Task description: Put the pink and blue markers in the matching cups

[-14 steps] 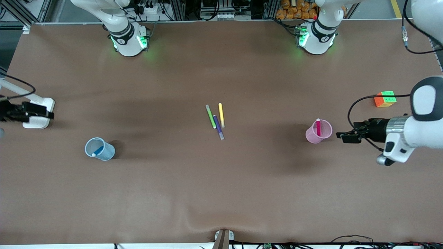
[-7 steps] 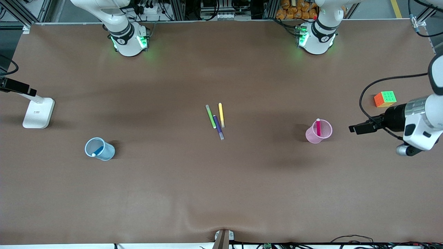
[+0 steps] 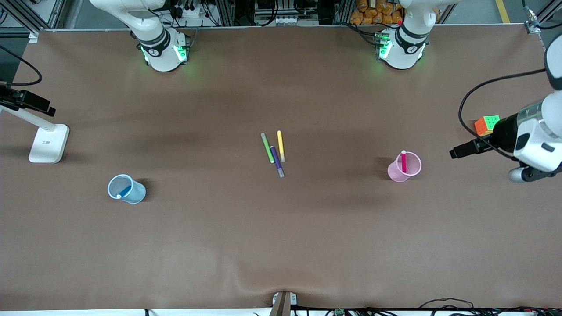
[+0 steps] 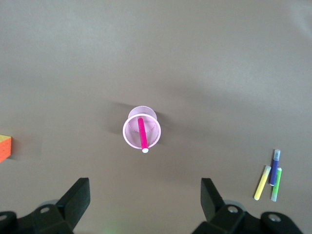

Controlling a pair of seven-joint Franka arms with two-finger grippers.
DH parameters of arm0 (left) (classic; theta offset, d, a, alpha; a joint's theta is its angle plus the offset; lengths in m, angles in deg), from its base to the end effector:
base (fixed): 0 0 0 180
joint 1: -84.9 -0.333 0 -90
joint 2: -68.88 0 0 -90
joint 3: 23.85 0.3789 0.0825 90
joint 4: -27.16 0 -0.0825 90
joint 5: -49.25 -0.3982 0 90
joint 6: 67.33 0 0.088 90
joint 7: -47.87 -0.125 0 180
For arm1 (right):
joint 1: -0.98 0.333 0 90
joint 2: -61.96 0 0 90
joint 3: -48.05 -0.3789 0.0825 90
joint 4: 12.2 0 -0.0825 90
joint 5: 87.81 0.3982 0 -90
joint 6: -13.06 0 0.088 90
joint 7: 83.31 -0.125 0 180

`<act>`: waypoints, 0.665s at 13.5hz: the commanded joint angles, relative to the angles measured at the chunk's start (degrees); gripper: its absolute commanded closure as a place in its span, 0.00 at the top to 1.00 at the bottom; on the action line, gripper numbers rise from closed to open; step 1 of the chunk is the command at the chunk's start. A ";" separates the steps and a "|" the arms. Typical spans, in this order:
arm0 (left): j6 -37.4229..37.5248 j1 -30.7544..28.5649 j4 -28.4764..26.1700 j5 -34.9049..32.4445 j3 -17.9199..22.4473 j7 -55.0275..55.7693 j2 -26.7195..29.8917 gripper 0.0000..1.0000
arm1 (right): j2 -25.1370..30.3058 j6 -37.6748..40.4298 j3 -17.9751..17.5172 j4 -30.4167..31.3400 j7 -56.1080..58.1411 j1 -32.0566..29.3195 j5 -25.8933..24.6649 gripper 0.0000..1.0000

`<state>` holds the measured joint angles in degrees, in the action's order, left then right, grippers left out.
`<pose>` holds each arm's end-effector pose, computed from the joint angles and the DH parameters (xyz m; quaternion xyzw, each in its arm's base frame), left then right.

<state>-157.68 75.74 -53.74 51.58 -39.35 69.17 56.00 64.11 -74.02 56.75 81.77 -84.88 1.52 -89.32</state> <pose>0.6435 -0.0555 0.6150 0.9895 0.1331 -0.0370 0.0426 0.5401 -0.0827 0.6525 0.9955 -0.0847 -0.0421 0.0079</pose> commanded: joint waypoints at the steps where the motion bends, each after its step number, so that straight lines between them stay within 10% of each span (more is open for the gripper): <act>1: -0.27 -0.16 -1.19 -2.67 -0.32 -3.36 3.03 1.00 | -2.33 1.64 -1.22 -4.49 -0.19 -1.78 -0.43 1.00; 9: -0.44 3.44 -1.28 -3.47 2.13 -7.84 5.49 1.00 | -4.96 5.60 -0.69 -11.70 0.25 -1.60 4.06 1.00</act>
<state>-157.67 77.77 -53.81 49.14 -38.91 63.79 59.50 61.24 -70.64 56.69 74.62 -84.86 0.89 -85.57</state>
